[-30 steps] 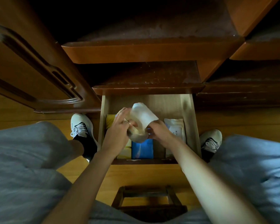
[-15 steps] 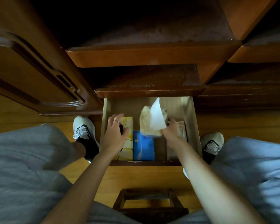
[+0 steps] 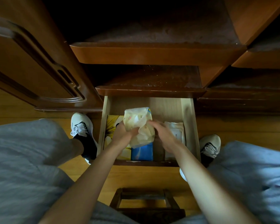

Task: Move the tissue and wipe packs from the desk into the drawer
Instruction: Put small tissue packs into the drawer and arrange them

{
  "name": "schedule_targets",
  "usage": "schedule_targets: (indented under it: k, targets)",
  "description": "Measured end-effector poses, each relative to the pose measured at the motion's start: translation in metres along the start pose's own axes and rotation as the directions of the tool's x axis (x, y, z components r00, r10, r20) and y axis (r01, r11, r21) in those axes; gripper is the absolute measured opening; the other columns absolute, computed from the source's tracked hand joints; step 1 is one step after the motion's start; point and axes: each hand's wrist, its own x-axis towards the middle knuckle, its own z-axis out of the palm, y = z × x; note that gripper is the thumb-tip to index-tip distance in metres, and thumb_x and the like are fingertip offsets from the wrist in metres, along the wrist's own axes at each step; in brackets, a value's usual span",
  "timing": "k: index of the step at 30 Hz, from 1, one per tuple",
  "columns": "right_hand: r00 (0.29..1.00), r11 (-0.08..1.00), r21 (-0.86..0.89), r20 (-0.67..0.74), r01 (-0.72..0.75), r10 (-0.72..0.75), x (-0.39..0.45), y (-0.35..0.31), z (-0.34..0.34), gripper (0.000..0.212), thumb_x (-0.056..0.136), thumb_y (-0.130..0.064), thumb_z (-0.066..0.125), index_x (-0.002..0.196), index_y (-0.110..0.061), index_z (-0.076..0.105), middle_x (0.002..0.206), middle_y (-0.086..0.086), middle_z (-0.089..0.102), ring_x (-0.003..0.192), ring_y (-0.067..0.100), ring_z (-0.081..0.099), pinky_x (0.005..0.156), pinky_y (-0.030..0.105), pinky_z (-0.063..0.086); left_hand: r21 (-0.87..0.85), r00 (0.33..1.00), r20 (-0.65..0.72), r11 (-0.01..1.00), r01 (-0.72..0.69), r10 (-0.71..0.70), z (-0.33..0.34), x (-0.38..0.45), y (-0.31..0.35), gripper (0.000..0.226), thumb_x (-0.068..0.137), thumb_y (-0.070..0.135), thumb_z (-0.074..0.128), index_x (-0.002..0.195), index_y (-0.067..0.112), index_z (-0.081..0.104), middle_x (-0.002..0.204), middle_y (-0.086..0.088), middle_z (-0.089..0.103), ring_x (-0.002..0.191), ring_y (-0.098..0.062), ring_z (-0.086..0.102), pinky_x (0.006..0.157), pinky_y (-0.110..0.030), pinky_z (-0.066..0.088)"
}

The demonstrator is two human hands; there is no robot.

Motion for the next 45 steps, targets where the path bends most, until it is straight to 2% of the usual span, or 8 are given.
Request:
schedule_targets:
  k: [6,12,15,18,25,31,37,45]
  targets:
    - [0.996,0.984,-0.173,-0.061,0.048,-0.059,-0.003,0.003,0.006,0.046,0.077,-0.046,0.085,0.113,-0.043,0.056,0.101,-0.02,0.074,0.096,0.0,0.071,0.064,0.014,0.056,0.154,0.999,0.039,0.988,-0.001,-0.005,0.004,0.002,-0.005,0.034,0.091,0.023,0.067,0.124,0.022,0.056,0.105,0.008,0.066,0.097,-0.01,0.064,0.071,-0.026,0.056]
    - [0.979,0.97,-0.241,-0.193,0.02,-0.068,0.001,0.011,0.018,0.066,0.072,-0.041,0.09,0.126,-0.025,0.057,0.115,-0.007,0.072,0.102,0.009,0.07,0.078,0.028,0.062,0.131,0.994,0.103,0.991,0.019,-0.032,0.002,-0.004,0.001,0.039,0.08,0.022,0.069,0.114,0.029,0.051,0.1,0.01,0.064,0.09,-0.005,0.063,0.063,-0.02,0.049]
    - [0.972,0.924,-0.381,-0.212,0.018,-0.106,0.002,0.004,0.023,0.073,0.068,-0.053,0.087,0.129,-0.023,0.061,0.116,-0.005,0.071,0.104,0.012,0.069,0.087,0.04,0.061,0.024,0.988,0.152,0.999,0.022,-0.026,0.003,-0.009,0.004,0.041,0.077,0.045,0.07,0.114,0.032,0.062,0.096,0.011,0.071,0.084,-0.003,0.07,0.06,-0.017,0.051]
    - [0.977,0.918,-0.395,-0.178,0.036,-0.115,0.001,0.002,0.03,0.08,0.061,-0.063,0.084,0.129,-0.026,0.063,0.118,-0.008,0.071,0.106,0.011,0.069,0.09,0.04,0.06,0.095,0.999,-0.009,0.994,-0.049,0.05,0.003,-0.001,0.003,0.018,0.084,0.046,0.07,0.097,0.036,0.063,0.089,0.012,0.07,0.077,0.003,0.067,0.054,-0.013,0.046]
    - [0.996,0.973,-0.229,-0.087,-0.025,0.005,0.008,0.021,0.009,0.048,0.078,-0.032,0.087,0.121,-0.029,0.066,0.109,-0.009,0.077,0.1,0.005,0.073,0.085,0.033,0.063,0.322,0.998,-0.057,0.947,-0.009,0.029,0.012,0.022,-0.006,0.028,0.09,0.038,0.07,0.109,0.019,0.061,0.096,0.002,0.067,0.088,-0.017,0.066,0.072,-0.035,0.057]
    - [0.973,0.957,-0.273,-0.23,-0.098,0.034,0.031,0.015,-0.013,0.046,0.082,-0.031,0.084,0.121,-0.024,0.061,0.108,-0.005,0.073,0.1,0.014,0.072,0.075,0.031,0.062,0.465,0.986,-0.117,0.884,-0.052,0.119,0.029,0.03,0.005,0.044,0.091,0.05,0.067,0.116,0.018,0.052,0.084,0.013,0.057,0.064,-0.001,0.054,0.048,-0.018,0.037]
    - [0.873,0.95,-0.231,-0.482,-0.212,0.077,0.078,0.007,-0.04,0.044,0.083,-0.027,0.083,0.118,-0.015,0.06,0.114,0.008,0.071,0.1,0.024,0.071,0.088,0.047,0.062,0.464,0.947,-0.287,0.886,0.007,0.143,-0.004,0.03,-0.007,0.038,0.095,0.038,0.06,0.129,0.02,0.056,0.114,0.003,0.067,0.103,-0.019,0.064,0.078,-0.035,0.052]
    - [0.905,0.895,-0.357,-0.412,-0.267,0.105,0.12,0.029,-0.007,0.045,0.086,-0.035,0.081,0.108,-0.022,0.045,0.111,0.004,0.062,0.084,0.013,0.06,0.074,0.037,0.055,0.672,0.95,-0.16,0.735,-0.093,0.266,-0.014,0.027,-0.025,0.033,0.093,0.032,0.062,0.124,0.02,0.062,0.118,-0.007,0.057,0.106,-0.025,0.057,0.09,-0.042,0.053]
